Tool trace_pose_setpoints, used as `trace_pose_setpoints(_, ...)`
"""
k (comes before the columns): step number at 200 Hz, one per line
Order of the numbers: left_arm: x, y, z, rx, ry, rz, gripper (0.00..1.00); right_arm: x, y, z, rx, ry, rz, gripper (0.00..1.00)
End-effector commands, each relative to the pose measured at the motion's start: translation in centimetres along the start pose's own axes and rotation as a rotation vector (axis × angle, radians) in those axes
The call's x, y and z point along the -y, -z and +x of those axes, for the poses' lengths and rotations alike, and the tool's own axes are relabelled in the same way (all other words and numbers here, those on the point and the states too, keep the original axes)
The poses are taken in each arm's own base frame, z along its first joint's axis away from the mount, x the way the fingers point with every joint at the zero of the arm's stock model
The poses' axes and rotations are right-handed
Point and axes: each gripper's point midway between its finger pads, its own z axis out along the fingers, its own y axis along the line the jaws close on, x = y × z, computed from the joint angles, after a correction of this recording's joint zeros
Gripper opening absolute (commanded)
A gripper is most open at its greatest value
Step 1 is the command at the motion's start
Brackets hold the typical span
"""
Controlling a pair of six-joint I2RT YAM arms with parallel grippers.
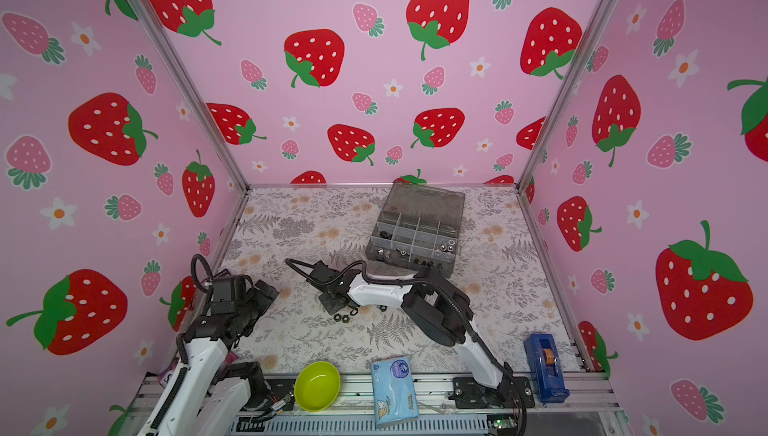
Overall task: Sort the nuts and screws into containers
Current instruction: 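Lift the silver hex nut with the right gripper and carry it over the box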
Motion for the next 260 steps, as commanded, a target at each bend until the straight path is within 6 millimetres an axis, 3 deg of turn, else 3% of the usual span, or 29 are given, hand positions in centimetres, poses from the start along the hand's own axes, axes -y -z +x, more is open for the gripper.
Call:
trace_pose_setpoints(1, 0.9, -0.1, 0.2, -0.021, -0.027, 0.042, 0.99, 1.4, 1.1, 1.6, -0.064, -0.032, 0.015, 0.07)
trace_pose_setpoints(33, 2.7, -0.1, 0.5, -0.069, -0.065, 0.115, 0.99, 3.0, 3.5, -0.2, -0.004, -0.069, 0.021, 0.06)
trace_pose_setpoints(64, 3.9, -0.1, 1.0, -0.100, -0.089, 0.155, 0.99, 6.6, 6.4, -1.5, 0.060, -0.131, 0.074, 0.06)
trace_pose_setpoints(108, 6.2, -0.3, 2.0, -0.124, -0.151, 0.196, 0.99, 14.8, 11.2, -1.2, 0.139, -0.276, 0.205, 0.07)
trace_pose_setpoints(160, 10.3, -0.4, 3.9, -0.151, -0.273, 0.231, 0.99, 25.5, 15.1, 2.2, 0.178, -0.474, 0.361, 0.07)
trace_pose_setpoints(205, 12.6, -1.2, 5.2, -0.176, -0.342, 0.235, 0.99, 32.0, 15.5, 4.6, 0.167, -0.600, 0.421, 0.06)
trace_pose_setpoints(260, 12.3, -1.5, 5.4, -0.178, -0.365, 0.211, 0.99, 35.9, 14.4, 5.0, 0.151, -0.658, 0.429, 0.07)
